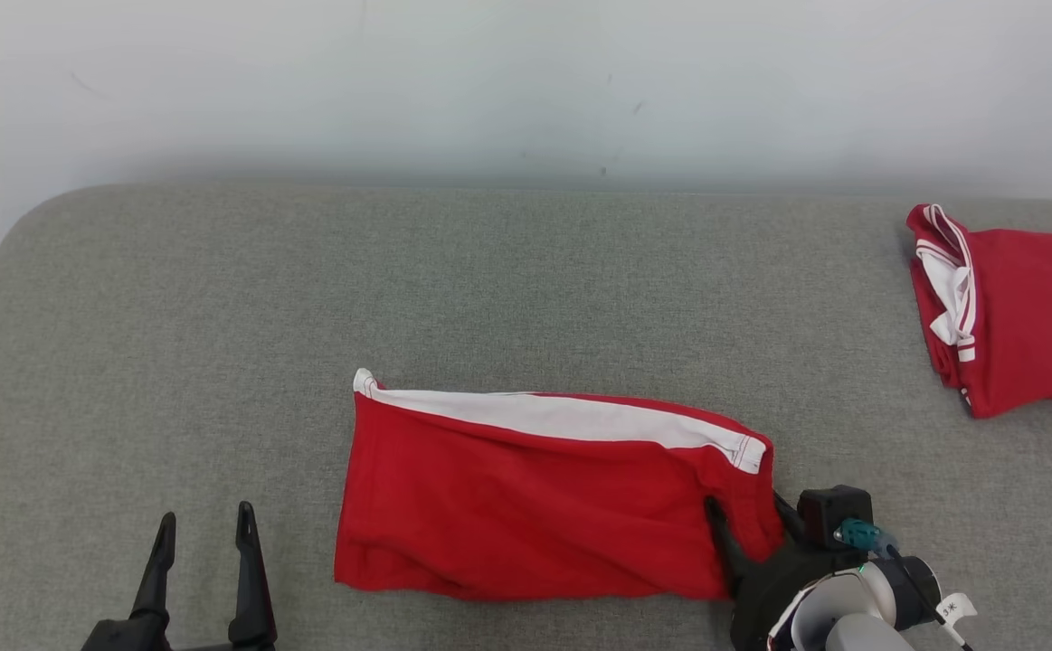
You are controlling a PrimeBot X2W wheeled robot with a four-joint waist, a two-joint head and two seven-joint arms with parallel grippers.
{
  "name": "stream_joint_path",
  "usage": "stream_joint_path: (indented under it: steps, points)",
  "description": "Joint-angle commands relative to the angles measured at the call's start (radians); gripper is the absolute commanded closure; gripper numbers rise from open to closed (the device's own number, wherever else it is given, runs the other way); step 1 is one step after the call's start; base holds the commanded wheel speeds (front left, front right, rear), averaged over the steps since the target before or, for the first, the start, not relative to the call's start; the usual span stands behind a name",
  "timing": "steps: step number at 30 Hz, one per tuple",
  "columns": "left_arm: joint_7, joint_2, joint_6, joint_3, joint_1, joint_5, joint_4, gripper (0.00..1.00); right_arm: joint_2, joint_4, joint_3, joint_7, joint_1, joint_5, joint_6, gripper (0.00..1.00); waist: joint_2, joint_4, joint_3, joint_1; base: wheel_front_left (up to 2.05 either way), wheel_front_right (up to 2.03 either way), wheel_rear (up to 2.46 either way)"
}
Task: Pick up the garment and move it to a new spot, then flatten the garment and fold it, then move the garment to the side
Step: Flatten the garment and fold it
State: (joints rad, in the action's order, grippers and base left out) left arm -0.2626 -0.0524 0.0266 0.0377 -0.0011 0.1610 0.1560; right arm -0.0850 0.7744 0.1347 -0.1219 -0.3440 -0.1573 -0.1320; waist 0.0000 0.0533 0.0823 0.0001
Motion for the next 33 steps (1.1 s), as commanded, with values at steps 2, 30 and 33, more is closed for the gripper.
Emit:
stream_joint_path:
  steps: [2,30,33]
  points:
    - [-0.002,0.002,0.007,0.006,-0.01,-0.004,0.009,0.0,0.002,0.037,0.018,0.026,-0.019,-0.032,0.003,0.0,0.0,0.002,0.003,-0.0001,0.0,0.0,0.0]
    - [-0.002,0.003,0.024,-0.017,-0.004,0.003,0.061,0.0,-0.355,-0.024,0.193,0.192,-0.063,-0.448,0.003,1.0,0.0,-0.03,-0.025,-0.0001,0.0,0.0,0.0]
    - [-0.003,0.003,0.023,-0.021,0.005,0.005,0.065,0.0,-0.369,-0.07,0.192,0.238,-0.054,-0.508,0.003,1.0,0.0,-0.045,-0.031,-0.0001,0.0,0.0,0.0]
